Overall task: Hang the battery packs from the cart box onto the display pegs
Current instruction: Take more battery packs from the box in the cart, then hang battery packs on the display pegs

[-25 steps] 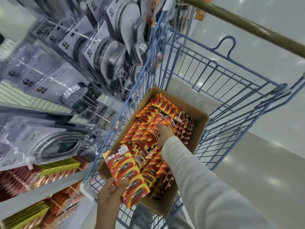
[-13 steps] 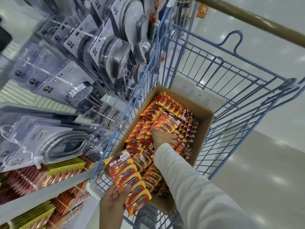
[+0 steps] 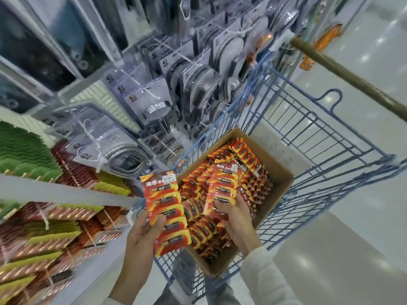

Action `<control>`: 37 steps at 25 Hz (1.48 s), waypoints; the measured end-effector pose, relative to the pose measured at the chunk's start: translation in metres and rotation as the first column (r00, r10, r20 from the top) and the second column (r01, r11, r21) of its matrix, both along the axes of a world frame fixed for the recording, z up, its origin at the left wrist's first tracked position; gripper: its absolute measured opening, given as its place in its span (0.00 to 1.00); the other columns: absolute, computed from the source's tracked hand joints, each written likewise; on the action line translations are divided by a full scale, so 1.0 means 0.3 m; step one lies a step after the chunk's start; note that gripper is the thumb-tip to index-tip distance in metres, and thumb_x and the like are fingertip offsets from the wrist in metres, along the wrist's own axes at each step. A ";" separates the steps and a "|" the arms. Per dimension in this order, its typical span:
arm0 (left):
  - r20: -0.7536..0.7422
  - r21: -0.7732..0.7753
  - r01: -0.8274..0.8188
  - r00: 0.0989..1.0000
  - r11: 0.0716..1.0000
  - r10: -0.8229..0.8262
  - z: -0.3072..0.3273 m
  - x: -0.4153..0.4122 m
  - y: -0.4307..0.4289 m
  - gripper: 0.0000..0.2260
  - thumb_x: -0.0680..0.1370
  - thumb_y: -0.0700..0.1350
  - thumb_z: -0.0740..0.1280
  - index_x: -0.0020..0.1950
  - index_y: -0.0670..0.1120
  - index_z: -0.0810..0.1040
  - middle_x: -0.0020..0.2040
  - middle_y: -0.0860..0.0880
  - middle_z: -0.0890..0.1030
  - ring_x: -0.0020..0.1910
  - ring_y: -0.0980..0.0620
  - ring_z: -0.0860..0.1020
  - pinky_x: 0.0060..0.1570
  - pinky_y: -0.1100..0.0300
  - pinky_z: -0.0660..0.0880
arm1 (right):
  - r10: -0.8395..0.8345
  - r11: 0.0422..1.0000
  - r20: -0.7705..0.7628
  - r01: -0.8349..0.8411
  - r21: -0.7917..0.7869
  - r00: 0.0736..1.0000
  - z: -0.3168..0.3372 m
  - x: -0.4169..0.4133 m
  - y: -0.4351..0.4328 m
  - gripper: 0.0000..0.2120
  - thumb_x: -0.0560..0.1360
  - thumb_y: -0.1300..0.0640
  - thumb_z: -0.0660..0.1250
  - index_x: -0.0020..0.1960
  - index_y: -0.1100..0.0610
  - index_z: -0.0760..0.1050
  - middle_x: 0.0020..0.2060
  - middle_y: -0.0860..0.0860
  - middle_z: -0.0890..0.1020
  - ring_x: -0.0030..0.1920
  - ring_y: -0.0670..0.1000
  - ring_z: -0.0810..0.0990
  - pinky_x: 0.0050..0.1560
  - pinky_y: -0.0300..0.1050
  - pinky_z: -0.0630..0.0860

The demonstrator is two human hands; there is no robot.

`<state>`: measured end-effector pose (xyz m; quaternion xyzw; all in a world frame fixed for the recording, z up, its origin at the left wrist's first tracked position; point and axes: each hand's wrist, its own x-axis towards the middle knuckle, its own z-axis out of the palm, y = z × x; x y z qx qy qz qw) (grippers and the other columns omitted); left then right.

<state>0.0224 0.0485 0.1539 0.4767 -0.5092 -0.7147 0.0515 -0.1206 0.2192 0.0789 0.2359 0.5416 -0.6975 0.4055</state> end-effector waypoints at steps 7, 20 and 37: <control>-0.245 0.005 -0.224 0.945 0.975 0.218 0.233 0.227 -0.012 0.19 0.75 0.38 0.70 0.66 0.49 0.80 0.56 0.43 0.87 0.50 0.42 0.87 0.42 0.50 0.85 | 0.337 0.913 -0.303 -0.388 -0.124 0.891 0.398 0.166 -0.028 0.25 0.70 0.67 0.75 0.64 0.53 0.76 0.56 0.57 0.86 0.56 0.59 0.85 0.54 0.56 0.81; -0.439 0.066 -0.625 0.682 0.778 0.585 0.503 0.819 -0.345 0.15 0.81 0.47 0.67 0.67 0.47 0.80 0.59 0.39 0.86 0.51 0.38 0.86 0.39 0.49 0.84 | 0.454 0.824 -0.385 -0.543 -0.163 0.804 0.705 0.660 -0.603 0.19 0.77 0.46 0.67 0.65 0.50 0.77 0.52 0.50 0.88 0.51 0.53 0.88 0.47 0.51 0.81; -0.625 -0.119 -0.715 0.593 0.689 0.507 0.813 1.311 -0.823 0.11 0.81 0.47 0.66 0.59 0.47 0.85 0.51 0.40 0.88 0.45 0.38 0.87 0.39 0.48 0.85 | 0.423 0.813 -0.518 -0.564 -0.146 0.743 0.912 1.152 -1.024 0.10 0.81 0.55 0.63 0.57 0.57 0.79 0.43 0.56 0.88 0.39 0.56 0.88 0.36 0.50 0.82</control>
